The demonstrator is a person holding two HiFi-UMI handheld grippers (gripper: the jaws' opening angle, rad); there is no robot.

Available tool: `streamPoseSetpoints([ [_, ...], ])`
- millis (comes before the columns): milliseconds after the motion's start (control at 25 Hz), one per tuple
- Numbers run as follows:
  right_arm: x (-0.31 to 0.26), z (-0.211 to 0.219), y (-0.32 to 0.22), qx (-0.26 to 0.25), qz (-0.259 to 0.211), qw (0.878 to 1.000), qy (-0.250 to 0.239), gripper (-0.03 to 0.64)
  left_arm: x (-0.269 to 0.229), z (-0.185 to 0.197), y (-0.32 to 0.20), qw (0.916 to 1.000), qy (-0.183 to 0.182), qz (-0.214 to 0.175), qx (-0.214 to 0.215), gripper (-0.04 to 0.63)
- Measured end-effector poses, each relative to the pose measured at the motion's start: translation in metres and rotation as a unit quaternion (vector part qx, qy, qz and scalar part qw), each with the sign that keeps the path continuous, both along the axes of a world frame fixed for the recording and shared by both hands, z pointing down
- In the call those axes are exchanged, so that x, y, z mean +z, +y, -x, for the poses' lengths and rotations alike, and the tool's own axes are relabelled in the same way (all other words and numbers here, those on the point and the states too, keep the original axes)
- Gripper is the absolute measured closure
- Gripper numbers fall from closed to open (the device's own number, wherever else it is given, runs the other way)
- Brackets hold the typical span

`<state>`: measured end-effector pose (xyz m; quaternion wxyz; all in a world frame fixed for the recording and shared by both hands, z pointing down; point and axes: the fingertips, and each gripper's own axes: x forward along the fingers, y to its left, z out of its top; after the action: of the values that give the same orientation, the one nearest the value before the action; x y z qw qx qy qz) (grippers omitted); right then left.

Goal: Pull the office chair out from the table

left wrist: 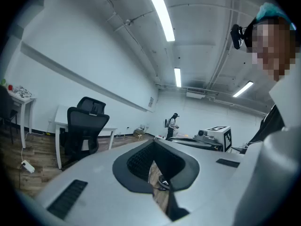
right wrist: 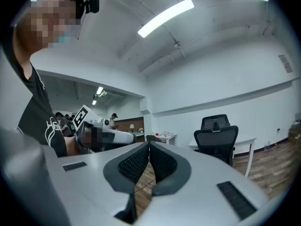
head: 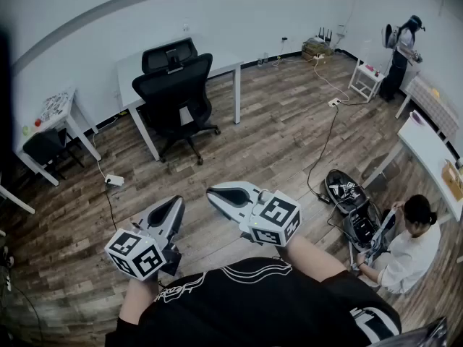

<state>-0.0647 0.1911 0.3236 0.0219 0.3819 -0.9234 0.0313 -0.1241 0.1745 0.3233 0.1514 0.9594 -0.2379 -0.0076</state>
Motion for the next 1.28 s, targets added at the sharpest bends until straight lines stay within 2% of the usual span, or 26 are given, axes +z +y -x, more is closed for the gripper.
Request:
streamPoseSetpoints([
  [240, 0.009, -0.011, -0.009, 0.013, 0.01, 1.0, -0.006, 0.577, 0.013, -0.011, -0.008, 0.9998, -0.009, 0.017, 0.007, 0.589],
  [560, 0.008, -0.028, -0.013, 0.025, 0.011, 1.0, -0.011, 0.577, 0.01, -0.028, -0.008, 0.9998, -0.003, 0.01, 0.015, 0.589],
  [840, -0.001, -0.036, -0.007, 0.026, 0.017, 0.999, -0.045, 0.577, 0.005, -0.037, -0.003, 0.9997, 0.0, 0.008, 0.022, 0.589],
  [1080, 0.009, -0.038, -0.019, 0.031, 0.024, 0.999, -0.036, 0.575, 0.012, -0.041, -0.012, 0.9983, 0.012, 0.032, 0.048, 0.589],
  [1280, 0.016, -0.036, -0.048, 0.02, 0.019, 0.999, -0.032, 0.577, 0.023, -0.049, -0.041, 0.9981, 0.001, 0.013, 0.06, 0.589],
])
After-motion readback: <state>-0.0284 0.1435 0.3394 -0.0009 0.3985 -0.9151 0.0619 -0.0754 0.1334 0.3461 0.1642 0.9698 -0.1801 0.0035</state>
